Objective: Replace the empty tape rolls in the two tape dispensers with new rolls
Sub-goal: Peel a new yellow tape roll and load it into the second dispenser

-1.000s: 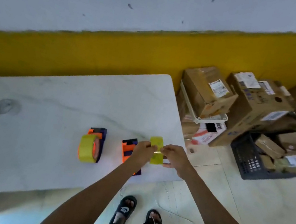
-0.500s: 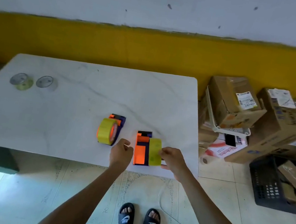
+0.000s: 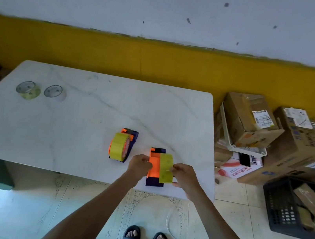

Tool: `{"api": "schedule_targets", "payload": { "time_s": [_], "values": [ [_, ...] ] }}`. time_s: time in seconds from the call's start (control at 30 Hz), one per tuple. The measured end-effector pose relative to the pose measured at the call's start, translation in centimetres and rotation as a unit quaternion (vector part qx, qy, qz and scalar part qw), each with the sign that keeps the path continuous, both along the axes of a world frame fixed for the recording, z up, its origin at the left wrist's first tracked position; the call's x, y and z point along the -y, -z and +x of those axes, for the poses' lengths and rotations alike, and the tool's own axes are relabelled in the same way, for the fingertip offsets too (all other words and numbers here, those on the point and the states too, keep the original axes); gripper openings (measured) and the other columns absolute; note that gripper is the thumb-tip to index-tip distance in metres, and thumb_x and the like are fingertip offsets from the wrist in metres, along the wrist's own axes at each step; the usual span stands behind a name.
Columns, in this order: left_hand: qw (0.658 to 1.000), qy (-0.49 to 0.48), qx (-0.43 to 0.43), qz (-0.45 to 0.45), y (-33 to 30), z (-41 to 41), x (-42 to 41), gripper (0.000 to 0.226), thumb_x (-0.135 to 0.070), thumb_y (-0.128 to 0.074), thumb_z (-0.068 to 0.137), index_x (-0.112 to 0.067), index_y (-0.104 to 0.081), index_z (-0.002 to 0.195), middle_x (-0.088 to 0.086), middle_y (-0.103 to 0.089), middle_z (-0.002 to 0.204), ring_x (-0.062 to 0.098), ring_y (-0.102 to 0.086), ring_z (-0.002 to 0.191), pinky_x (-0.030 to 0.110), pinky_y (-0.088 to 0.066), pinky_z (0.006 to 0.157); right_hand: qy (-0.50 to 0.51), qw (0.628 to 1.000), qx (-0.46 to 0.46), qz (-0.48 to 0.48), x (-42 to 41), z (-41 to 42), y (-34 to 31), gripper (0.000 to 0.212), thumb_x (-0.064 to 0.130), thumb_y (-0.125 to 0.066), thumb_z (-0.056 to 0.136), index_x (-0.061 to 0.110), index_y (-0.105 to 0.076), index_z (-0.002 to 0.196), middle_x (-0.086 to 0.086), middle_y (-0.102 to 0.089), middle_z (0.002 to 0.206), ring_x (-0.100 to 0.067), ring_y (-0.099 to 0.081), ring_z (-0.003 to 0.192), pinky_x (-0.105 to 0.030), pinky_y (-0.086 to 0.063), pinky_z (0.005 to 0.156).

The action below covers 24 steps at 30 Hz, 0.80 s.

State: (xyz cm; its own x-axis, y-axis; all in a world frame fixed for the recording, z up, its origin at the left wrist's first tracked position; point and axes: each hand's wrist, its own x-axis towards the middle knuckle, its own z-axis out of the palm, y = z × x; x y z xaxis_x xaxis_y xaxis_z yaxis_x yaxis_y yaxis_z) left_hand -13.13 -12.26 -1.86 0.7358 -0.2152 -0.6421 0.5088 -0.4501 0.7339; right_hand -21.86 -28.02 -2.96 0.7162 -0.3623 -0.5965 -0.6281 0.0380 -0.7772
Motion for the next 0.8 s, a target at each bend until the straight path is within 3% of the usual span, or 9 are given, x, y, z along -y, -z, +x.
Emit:
{"api": "schedule_targets", "payload": {
  "time_s": [0.1,0.23,0.5,0.6,0.67,0.73,0.8],
  "values": [
    [1.0,0.006,-0.001,-0.008,0.0,0.9,0.1,0.016,0.005,-0.048,0.076,-0.008,-0.057,0.071,0.013,-0.051,0.077,0.027,-0.05,0.074,0.039,-0.049,0.069,0.008,1.0,-0.003,0.002,-0.2,0.1,-0.4,0.016,0.02,-0.058,0.09,0.012,-0.071,0.092,-0.015,-0.068,0.105,-0.027,-0.065,0.104,-0.038,-0.059,0.08],
    [1.0,0.005,-0.003,-0.014,0.3,0.9,0.0,0.019,0.006,-0.043,0.077,-0.01,-0.053,0.076,0.013,-0.046,0.081,0.025,-0.046,0.075,0.037,-0.045,0.066,0.01,1.0,-0.002,0.004,-0.3,0.2,-0.7,0.017,0.019,-0.058,0.09,0.009,-0.071,0.093,-0.018,-0.068,0.106,-0.027,-0.065,0.104,-0.037,-0.06,0.077],
    [0.998,-0.029,-0.051,-0.03,0.0,-0.2,0.5,0.016,-0.007,-0.046,0.085,-0.007,-0.062,0.084,0.014,-0.06,0.082,0.027,-0.061,0.075,0.033,-0.058,0.066,0.008,1.0,-0.008,0.023,-2.0,0.3,-0.6,0.014,0.018,-0.058,0.09,0.009,-0.07,0.092,-0.013,-0.067,0.099,-0.028,-0.066,0.099,-0.038,-0.061,0.076],
    [1.0,0.009,-0.021,0.017,0.7,-1.0,0.6,0.012,-0.024,-0.051,0.072,-0.014,-0.058,0.074,0.009,-0.054,0.075,0.022,-0.051,0.07,0.034,-0.047,0.065,0.005,1.0,-0.016,-0.001,-3.1,0.4,-0.1,0.012,0.019,-0.062,0.085,0.01,-0.069,0.079,-0.007,-0.062,0.077,-0.026,-0.065,0.084,-0.045,-0.061,0.081],
    [0.998,0.044,0.006,0.045,0.8,-1.6,0.5,0.01,-0.023,-0.053,0.074,-0.014,-0.055,0.071,0.006,-0.048,0.07,0.021,-0.044,0.067,0.031,-0.04,0.061,-0.004,0.999,-0.018,-0.03,-3.6,0.4,0.3,0.015,0.021,-0.065,0.08,0.013,-0.067,0.067,-0.004,-0.061,0.068,-0.029,-0.066,0.082,-0.051,-0.059,0.083],
    [0.996,0.064,0.028,0.052,0.8,-1.8,0.3,0.014,-0.019,-0.054,0.081,-0.011,-0.053,0.07,0.003,-0.045,0.064,0.021,-0.041,0.064,0.026,-0.034,0.056,0.004,1.0,-0.015,-0.023,-3.7,0.4,0.4,0.013,0.019,-0.068,0.077,0.014,-0.067,0.065,-0.008,-0.066,0.074,-0.034,-0.069,0.09,-0.052,-0.059,0.082],
    [0.995,0.071,0.043,0.06,1.4,-1.6,0.1,0.022,-0.018,-0.055,0.085,-0.011,-0.05,0.065,0.0,-0.044,0.059,0.019,-0.039,0.06,0.025,-0.03,0.053,0.029,0.999,-0.018,0.003,-3.7,0.7,0.1,0.009,0.018,-0.069,0.081,0.011,-0.067,0.075,-0.016,-0.069,0.09,-0.034,-0.07,0.094,-0.046,-0.062,0.076]
  ]
}}
